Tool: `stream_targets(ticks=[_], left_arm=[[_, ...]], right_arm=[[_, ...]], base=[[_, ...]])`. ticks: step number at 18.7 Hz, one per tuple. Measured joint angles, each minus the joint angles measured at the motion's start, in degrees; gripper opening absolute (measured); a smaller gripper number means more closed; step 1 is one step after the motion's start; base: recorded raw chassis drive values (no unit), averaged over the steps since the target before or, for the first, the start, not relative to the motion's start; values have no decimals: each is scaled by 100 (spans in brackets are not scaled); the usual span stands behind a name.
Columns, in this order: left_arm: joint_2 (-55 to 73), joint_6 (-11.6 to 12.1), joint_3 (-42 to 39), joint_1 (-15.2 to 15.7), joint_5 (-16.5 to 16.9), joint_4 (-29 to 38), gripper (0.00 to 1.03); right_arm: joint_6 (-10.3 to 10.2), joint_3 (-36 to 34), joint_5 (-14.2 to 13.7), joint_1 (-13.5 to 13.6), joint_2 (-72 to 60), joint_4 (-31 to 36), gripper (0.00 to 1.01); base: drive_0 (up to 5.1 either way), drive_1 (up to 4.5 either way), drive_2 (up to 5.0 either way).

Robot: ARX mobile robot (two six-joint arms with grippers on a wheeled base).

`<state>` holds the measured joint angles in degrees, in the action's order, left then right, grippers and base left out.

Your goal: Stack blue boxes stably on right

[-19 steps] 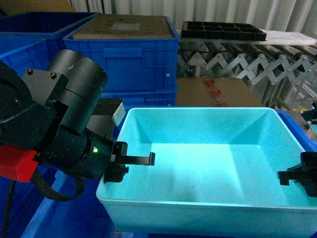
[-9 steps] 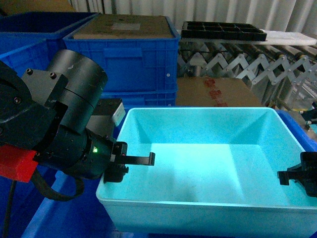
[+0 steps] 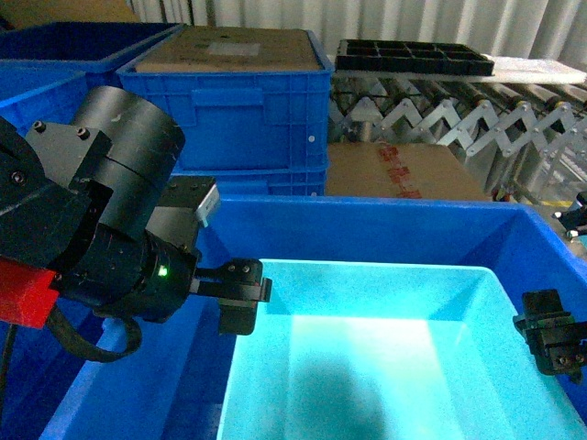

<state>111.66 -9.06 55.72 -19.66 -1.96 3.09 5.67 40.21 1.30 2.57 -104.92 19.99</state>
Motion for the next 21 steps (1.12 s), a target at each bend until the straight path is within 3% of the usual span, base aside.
stream_targets(ticks=[1, 2, 6, 14, 18, 21], left_arm=[[0, 9, 4, 0, 24, 11, 95], [0, 24, 20, -15, 7, 11, 99], [0, 57, 37, -13, -101, 35, 98], [-601, -17, 507, 24, 140, -271, 98], [-1565, -153, 931, 282, 186, -667, 98], [-2964, -105, 1152, 660, -68, -1137, 98]], right_arm=[[2, 2, 28, 2, 0, 13, 100], [7, 2, 17, 4, 0, 9, 97], [26, 24, -2, 4, 0, 9, 98], [-37, 470, 59, 87, 468, -175, 98], [-162, 1008, 162, -9, 1340, -404, 98], [-94, 1451, 131, -380, 2800, -542, 98]], base=[[0, 0, 0], [0, 0, 0], [0, 0, 0], [0, 0, 0], [0, 0, 0], [0, 0, 0]])
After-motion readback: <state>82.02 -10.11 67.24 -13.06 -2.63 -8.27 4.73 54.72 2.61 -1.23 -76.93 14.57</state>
